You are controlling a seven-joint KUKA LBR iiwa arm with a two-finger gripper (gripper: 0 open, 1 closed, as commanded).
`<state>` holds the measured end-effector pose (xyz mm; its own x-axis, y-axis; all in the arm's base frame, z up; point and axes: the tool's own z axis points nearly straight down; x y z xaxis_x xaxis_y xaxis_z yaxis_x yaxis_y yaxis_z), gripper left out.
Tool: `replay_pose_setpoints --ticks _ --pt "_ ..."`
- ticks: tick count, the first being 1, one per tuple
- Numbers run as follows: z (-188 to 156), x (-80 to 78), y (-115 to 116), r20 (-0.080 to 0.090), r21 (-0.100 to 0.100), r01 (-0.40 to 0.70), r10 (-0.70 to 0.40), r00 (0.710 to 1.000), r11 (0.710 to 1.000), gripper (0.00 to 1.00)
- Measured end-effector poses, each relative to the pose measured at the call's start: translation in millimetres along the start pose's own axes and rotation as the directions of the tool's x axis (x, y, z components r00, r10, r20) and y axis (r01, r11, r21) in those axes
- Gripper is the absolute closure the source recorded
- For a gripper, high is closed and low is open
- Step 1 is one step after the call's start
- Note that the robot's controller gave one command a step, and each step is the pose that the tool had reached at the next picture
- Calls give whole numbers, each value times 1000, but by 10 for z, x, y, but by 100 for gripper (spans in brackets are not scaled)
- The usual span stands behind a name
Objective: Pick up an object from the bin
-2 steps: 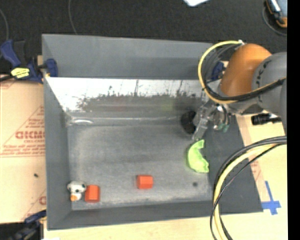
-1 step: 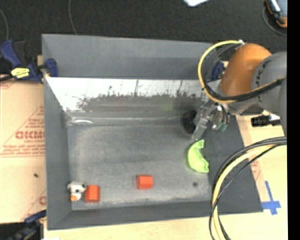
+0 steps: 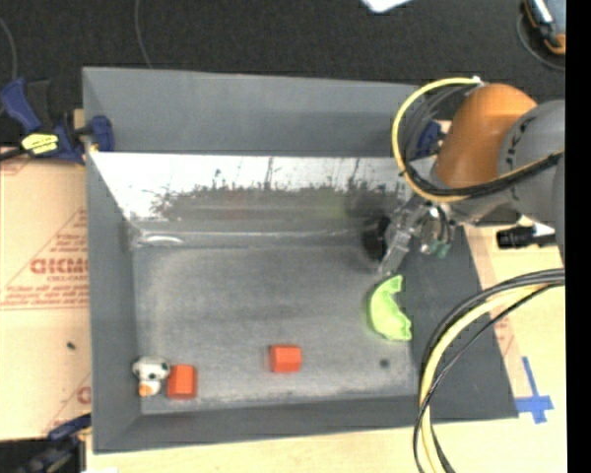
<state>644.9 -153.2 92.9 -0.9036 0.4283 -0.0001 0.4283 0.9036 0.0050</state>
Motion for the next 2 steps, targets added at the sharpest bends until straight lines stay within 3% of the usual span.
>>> replay_pose_setpoints --ticks 2 --pt "-406 -17 -15 6 2 21 -21 1000 1000 100"
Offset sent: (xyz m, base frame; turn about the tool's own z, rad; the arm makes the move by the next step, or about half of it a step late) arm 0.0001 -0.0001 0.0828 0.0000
